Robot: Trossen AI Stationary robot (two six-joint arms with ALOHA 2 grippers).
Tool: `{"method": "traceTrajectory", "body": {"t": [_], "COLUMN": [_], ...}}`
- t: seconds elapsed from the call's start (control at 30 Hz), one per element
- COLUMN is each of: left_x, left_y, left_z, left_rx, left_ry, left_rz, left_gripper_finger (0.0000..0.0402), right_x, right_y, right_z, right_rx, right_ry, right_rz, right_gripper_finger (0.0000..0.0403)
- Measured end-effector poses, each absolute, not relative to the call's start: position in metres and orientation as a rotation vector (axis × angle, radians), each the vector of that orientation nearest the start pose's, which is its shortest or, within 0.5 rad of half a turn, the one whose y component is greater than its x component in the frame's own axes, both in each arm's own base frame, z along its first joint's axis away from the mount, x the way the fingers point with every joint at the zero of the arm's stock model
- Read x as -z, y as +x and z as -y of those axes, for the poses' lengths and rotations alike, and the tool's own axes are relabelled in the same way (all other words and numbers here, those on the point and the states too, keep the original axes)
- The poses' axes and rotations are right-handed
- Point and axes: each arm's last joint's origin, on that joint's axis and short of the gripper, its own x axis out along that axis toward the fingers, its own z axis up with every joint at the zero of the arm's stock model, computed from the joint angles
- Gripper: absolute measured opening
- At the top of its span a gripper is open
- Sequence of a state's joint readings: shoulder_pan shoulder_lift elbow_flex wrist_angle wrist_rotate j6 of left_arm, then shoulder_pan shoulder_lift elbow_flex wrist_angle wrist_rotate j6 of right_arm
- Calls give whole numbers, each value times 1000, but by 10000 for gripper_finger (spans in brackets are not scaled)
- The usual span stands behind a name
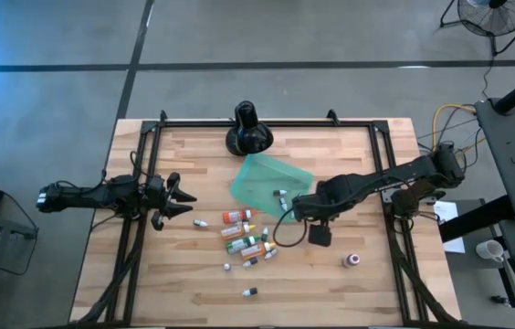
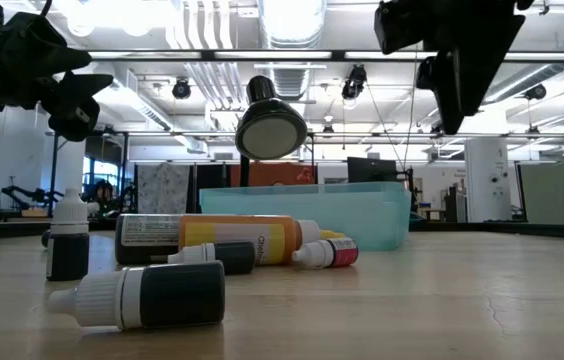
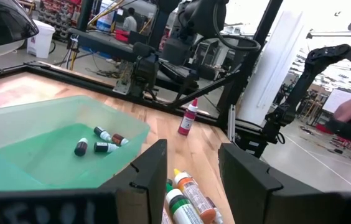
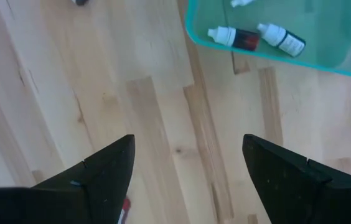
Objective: Pick & Place food coloring
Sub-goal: Put the large red food coloring bottle into the green bin
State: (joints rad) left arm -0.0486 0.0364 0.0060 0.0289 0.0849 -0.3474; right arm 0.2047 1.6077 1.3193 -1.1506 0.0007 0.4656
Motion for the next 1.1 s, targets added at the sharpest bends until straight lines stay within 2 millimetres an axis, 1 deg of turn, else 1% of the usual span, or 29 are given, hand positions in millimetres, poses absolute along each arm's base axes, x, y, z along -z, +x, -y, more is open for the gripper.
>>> {"method": "traceTrajectory", "body": {"t": [0.2, 0.7, 1.1], "left_x": [-165, -166, -166], "left_y": [99, 99, 99], "left_z": [7, 7, 7], "left_rx": [132, 132, 131], "left_ry": [-347, -347, -347], "left_rz": [-25, -24, -24], "left_gripper_finger": [117, 117, 117], "right_x": [-260, -259, -259], "right_y": [291, 291, 292], "right_z": [-60, -60, -60], "right_rx": [138, -11, -23], "right_ry": [213, 37, 24], "right_rz": [-1410, -1409, -1402], "right_gripper_finger": [288, 288, 288]}}
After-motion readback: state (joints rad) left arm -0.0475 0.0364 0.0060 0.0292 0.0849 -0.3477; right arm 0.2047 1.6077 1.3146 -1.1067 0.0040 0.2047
